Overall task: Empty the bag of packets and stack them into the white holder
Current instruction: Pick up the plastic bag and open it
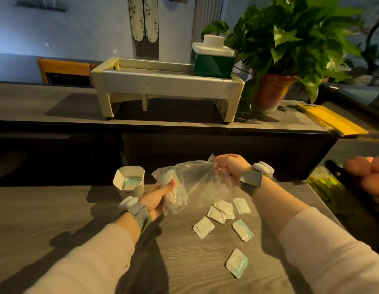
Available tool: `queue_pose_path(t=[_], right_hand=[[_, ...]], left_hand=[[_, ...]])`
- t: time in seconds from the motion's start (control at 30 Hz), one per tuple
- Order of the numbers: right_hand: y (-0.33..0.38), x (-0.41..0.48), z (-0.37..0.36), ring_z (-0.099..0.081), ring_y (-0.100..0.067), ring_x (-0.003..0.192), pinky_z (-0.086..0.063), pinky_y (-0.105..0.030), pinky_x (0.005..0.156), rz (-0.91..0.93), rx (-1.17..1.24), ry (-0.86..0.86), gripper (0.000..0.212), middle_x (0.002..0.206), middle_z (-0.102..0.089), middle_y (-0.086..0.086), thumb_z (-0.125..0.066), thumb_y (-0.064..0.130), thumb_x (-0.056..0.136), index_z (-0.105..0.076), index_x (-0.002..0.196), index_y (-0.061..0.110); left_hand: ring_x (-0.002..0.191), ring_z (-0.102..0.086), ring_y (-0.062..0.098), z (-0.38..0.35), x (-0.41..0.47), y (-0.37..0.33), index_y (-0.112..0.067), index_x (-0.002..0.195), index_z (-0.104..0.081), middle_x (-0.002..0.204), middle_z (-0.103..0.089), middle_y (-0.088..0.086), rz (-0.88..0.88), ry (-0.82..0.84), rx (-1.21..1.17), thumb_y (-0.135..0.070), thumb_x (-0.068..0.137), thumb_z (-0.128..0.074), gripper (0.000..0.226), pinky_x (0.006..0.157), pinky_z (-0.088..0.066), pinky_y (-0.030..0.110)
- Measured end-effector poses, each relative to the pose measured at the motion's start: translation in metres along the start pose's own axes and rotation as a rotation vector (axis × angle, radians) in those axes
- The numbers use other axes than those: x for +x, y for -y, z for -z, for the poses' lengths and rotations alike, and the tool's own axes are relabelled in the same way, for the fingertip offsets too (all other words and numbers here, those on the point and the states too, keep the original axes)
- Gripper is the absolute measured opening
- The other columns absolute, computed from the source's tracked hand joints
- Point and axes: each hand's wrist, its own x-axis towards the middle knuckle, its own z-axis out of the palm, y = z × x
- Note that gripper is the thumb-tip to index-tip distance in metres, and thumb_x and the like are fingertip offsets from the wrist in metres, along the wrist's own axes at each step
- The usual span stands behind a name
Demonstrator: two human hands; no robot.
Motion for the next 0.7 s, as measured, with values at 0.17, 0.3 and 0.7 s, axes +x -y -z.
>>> queue_pose_path(t=[0.17,0.3,0.7], right_hand=[[-0.016,0.0,0.009,-0.056,-0.018,0.061,-0.053,-0.028,0.06,-0.058,-0.034,-0.022,0.017,0.069,-0.058,-0.006,-0.067,0.017,0.087,-0.057,0.073,0.013],[-0.021,0.013,0.021,-0.059,-0.024,0.076,-0.055,-0.04,0.084,-0.108,-0.07,-0.091,0.014,0.083,-0.059,-0.011,-0.06,0.019,0.091,-0.056,0.078,0.014],[-0.028,0.005,0.029,-0.065,-0.024,0.078,-0.05,-0.032,0.074,-0.183,0.499,-0.006,0.024,0.094,-0.065,-0.018,-0.034,0.007,0.1,-0.054,0.097,-0.006]], left_hand=[[0.082,-0.069,0.02,-0.005,0.003,-0.008,-0.012,0.109,-0.062,0.088,-0.071,0.006,0.02,-0.004,0.139,-0.017,0.08,-0.072,0.031,0.054,-0.057,0.029],[0.065,-0.068,0.017,-0.007,0.008,-0.012,-0.007,0.1,-0.062,0.071,-0.069,0.006,0.059,0.005,0.197,-0.009,0.079,-0.072,0.023,0.05,-0.054,0.024],[0.103,-0.062,0.025,-0.019,0.03,-0.037,-0.013,0.122,-0.052,0.111,-0.061,0.007,-0.163,-0.09,0.741,-0.022,0.077,-0.075,0.051,0.084,-0.052,0.035]])
